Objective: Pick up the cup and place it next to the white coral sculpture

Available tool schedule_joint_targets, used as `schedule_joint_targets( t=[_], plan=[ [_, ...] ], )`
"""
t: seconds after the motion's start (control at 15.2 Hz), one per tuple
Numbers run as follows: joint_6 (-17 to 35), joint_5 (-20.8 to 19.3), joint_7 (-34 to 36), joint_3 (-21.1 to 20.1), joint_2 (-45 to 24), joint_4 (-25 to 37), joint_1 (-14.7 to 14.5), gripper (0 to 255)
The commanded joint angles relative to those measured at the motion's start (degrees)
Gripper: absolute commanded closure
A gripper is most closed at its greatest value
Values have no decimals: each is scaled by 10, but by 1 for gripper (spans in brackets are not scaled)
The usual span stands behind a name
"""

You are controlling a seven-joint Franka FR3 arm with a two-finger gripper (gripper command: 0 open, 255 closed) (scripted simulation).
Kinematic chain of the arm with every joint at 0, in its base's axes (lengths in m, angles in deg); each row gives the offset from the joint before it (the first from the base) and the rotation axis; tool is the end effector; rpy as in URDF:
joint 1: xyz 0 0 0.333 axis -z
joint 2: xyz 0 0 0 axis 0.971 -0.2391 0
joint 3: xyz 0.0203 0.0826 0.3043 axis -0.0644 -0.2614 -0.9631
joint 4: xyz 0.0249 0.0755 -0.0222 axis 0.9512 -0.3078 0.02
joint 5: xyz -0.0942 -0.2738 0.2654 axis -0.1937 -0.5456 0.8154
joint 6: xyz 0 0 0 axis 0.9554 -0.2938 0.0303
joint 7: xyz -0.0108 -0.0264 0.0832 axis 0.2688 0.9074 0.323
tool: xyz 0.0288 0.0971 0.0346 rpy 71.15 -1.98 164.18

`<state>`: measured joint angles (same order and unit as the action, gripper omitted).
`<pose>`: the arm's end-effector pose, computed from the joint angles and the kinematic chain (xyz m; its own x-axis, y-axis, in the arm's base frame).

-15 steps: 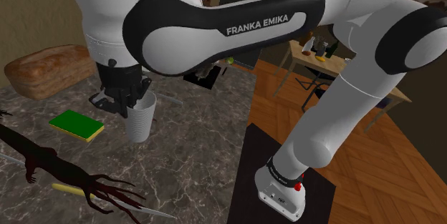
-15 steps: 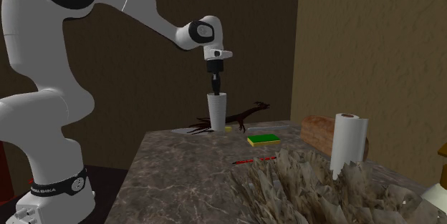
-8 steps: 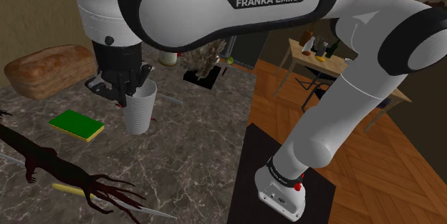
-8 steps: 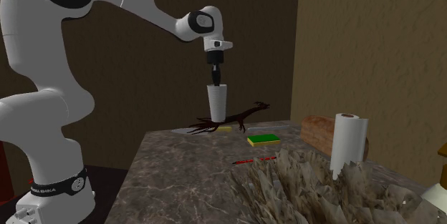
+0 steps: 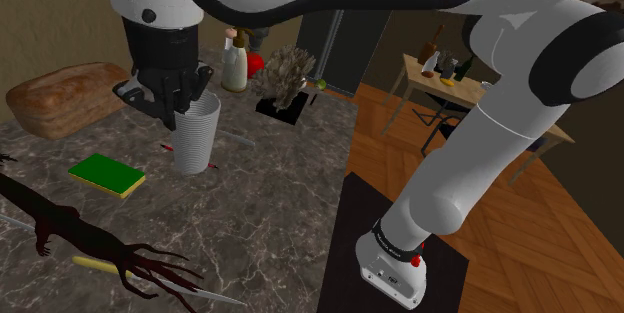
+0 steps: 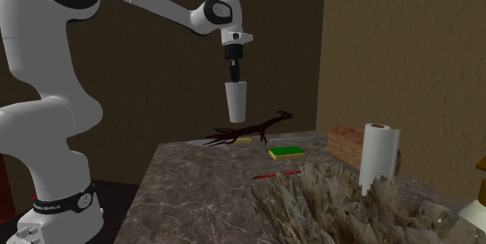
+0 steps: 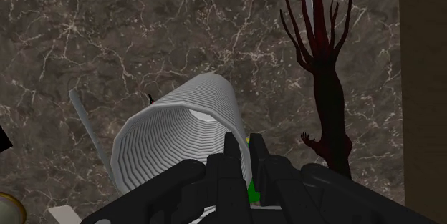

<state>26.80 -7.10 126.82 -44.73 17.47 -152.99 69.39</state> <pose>0.3802 0.4041 0.5541 0.9878 0.1354 0.0762 0.1277 -0.9868 0.0992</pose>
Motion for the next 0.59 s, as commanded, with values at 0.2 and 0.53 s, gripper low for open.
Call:
schedule_joint_targets(
  t=[0.2,0.53],
  plan=[
    [-41,-3,-1,-1,-5,45,-1,255],
    [-81,-8,-2,-4,-14,91,-3,255]
  ],
)
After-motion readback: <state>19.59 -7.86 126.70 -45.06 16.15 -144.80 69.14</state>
